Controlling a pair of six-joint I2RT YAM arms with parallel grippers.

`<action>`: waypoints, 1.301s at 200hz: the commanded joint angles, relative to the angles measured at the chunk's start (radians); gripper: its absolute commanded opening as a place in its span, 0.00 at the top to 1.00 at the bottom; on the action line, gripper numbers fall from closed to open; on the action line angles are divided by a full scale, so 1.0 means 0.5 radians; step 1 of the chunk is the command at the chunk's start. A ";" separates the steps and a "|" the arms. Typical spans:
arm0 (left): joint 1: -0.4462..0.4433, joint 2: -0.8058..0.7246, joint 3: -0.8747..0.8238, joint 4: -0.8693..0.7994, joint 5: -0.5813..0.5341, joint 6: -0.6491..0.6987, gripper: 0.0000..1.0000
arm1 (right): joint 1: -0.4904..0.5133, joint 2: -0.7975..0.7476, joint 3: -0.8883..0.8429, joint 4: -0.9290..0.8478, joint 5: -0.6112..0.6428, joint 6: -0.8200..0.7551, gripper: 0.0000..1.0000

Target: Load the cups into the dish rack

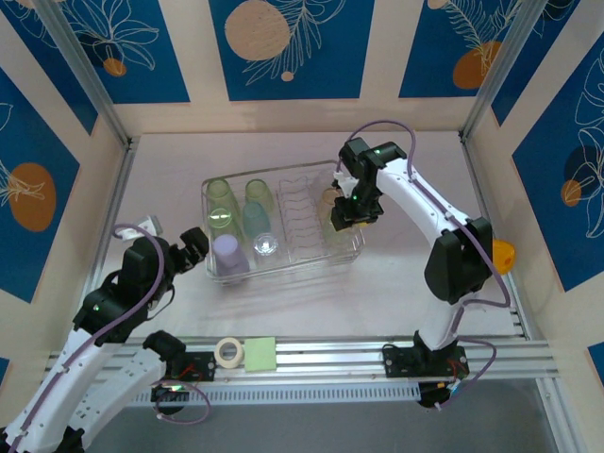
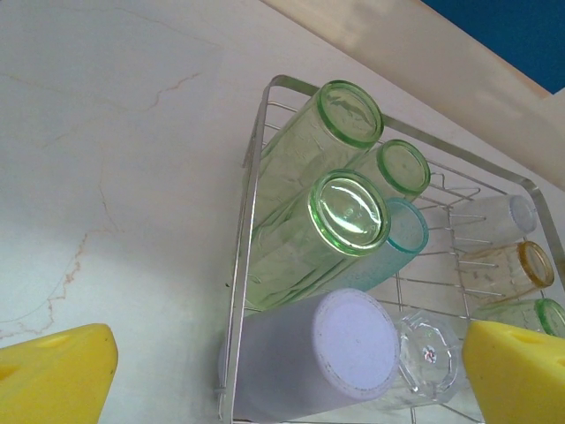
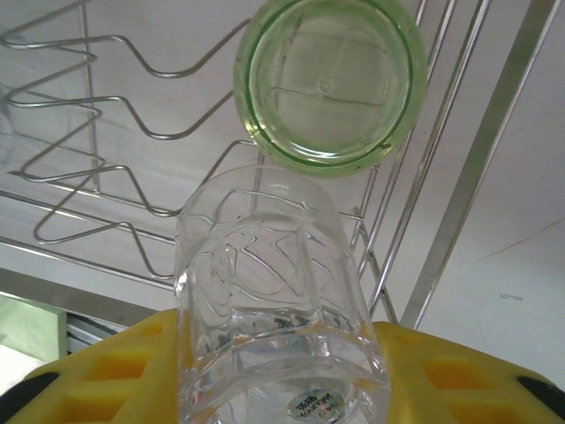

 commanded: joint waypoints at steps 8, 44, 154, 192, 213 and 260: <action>0.014 0.002 0.019 -0.019 -0.036 0.042 0.00 | 0.046 0.034 0.092 -0.126 0.147 -0.016 1.00; 0.014 0.018 0.013 -0.007 -0.011 0.042 0.00 | 0.099 0.086 0.118 -0.142 0.268 -0.007 1.00; 0.014 0.024 0.013 -0.038 -0.002 0.051 0.00 | 0.244 0.216 0.012 0.003 0.391 0.009 1.00; 0.014 0.026 0.009 -0.054 0.001 0.055 0.00 | 0.254 0.267 -0.045 0.007 0.525 0.004 1.00; 0.014 0.027 0.007 -0.058 -0.002 0.057 0.00 | 0.248 0.254 -0.098 0.054 0.518 -0.012 1.00; 0.014 0.036 0.019 -0.093 -0.017 0.076 0.00 | 0.224 0.225 -0.233 0.225 0.426 -0.031 0.73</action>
